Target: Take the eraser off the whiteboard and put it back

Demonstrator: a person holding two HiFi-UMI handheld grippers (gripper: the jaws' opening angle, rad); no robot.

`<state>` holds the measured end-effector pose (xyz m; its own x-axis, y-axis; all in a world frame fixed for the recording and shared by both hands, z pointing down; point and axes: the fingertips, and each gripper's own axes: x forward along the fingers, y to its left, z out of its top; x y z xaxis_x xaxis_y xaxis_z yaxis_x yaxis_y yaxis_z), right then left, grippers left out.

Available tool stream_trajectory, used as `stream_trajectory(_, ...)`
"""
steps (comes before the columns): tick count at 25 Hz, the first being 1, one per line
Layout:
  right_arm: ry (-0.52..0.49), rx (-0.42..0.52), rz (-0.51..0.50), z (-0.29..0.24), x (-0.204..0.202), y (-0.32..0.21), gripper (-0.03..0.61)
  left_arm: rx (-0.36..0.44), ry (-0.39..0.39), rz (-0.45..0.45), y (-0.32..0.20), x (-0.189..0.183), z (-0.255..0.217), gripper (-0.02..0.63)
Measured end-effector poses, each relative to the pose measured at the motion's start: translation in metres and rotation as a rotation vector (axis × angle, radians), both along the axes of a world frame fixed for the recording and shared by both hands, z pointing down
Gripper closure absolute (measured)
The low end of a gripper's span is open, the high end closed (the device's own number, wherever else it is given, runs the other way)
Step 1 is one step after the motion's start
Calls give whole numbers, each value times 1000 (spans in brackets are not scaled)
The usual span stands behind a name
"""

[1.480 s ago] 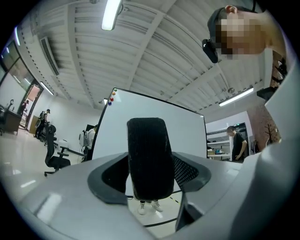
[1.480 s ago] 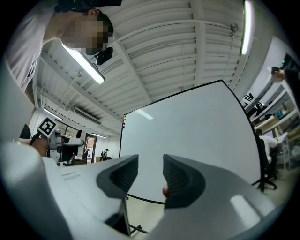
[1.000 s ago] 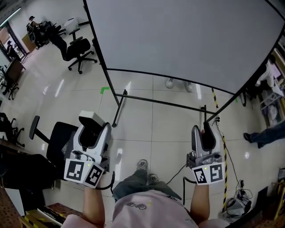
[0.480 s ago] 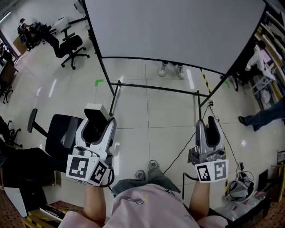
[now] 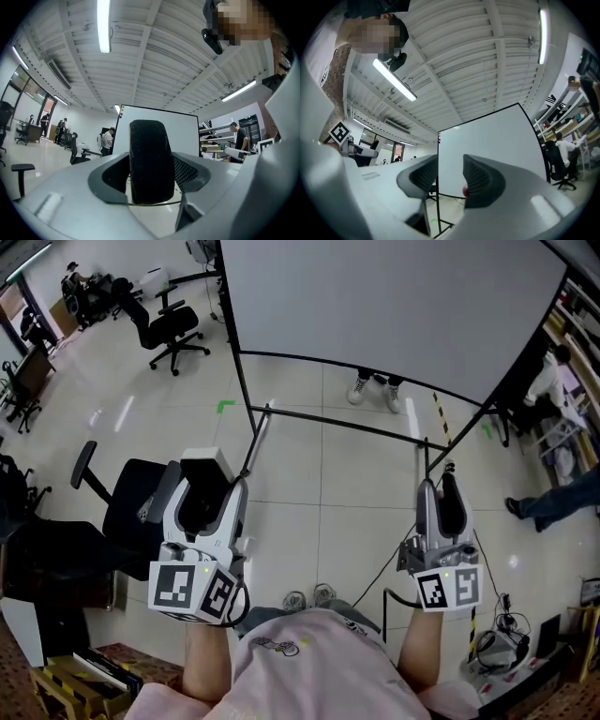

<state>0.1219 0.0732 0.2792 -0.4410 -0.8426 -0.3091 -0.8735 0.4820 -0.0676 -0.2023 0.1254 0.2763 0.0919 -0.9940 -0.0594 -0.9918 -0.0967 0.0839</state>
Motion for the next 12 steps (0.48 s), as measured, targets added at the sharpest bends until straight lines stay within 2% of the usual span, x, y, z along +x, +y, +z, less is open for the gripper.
stream_trajectory(4, 6, 25, -9, -7, 2, 8, 411, 6, 3, -4, 1, 5, 0, 339)
stream_trajectory(12, -8, 44, 17, -14, 21, 16, 411, 5, -4, 76, -7, 35, -2, 344)
